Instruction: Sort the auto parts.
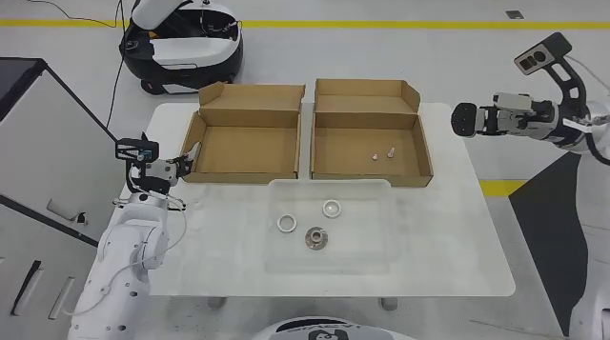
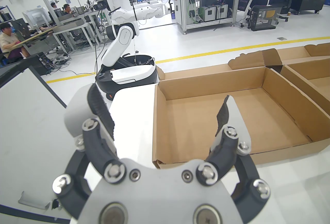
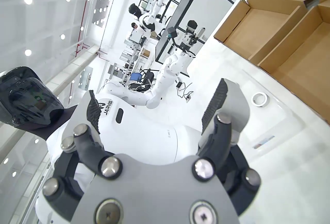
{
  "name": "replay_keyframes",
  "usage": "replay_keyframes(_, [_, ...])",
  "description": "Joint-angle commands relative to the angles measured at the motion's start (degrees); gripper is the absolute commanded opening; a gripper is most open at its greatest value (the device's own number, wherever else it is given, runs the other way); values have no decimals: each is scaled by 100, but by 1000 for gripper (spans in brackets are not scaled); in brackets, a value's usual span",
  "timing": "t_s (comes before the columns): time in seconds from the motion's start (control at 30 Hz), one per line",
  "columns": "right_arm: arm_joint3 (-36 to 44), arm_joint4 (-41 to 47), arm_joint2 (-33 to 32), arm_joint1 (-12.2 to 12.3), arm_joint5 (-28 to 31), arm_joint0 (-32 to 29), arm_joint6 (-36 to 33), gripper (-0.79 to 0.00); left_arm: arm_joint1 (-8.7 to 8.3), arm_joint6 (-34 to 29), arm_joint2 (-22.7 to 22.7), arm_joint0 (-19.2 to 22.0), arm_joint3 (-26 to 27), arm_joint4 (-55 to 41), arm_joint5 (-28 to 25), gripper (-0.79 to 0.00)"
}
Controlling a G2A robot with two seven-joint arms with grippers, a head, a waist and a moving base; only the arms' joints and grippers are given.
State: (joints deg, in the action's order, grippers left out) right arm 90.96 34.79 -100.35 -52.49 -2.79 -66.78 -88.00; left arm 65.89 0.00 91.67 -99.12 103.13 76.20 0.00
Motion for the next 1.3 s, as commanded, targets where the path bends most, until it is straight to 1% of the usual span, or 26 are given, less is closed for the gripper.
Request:
replay_keyframes(0.0, [0, 0, 0, 0, 0, 0, 0, 0, 0, 0, 0, 0, 0, 0, 0, 0])
replay_keyframes(0.07, [0, 0, 0, 0, 0, 0, 0, 0, -5, -4, 0, 15, 117, 129, -58, 0])
replay_keyframes(0.13, [0, 0, 0, 0, 0, 0, 0, 0, -15, -107, 9, 9, 351, 195, -232, 0])
replay_keyframes(0.3, [0, 0, 0, 0, 0, 0, 0, 0, -55, -712, 62, -51, 1091, 583, -672, 0])
replay_keyframes(0.47, [0, 0, 0, 0, 0, 0, 0, 0, -101, -1325, 39, -89, 1769, 963, -1305, 0])
replay_keyframes(0.67, [0, 0, 0, 0, 0, 0, 0, 0, -149, -1805, -33, -69, 2378, 1159, -2109, 0])
replay_keyframes(0.8, [0, 0, 0, 0, 0, 0, 0, 0, -173, -2076, -109, 4, 2607, 1009, -2614, 0])
replay_keyframes(1.0, [0, 0, 0, 0, 0, 0, 0, 0, -212, -2581, -320, 264, 2870, 938, -3288, 0])
replay_keyframes(1.1, [0, 0, 0, 0, 0, 0, 0, 0, -227, -2832, -508, 430, 2973, 964, -3561, 0])
replay_keyframes(1.27, [0, 0, 0, 0, 0, 0, 0, 0, -238, -3328, -946, 736, 3045, 946, -3912, 0])
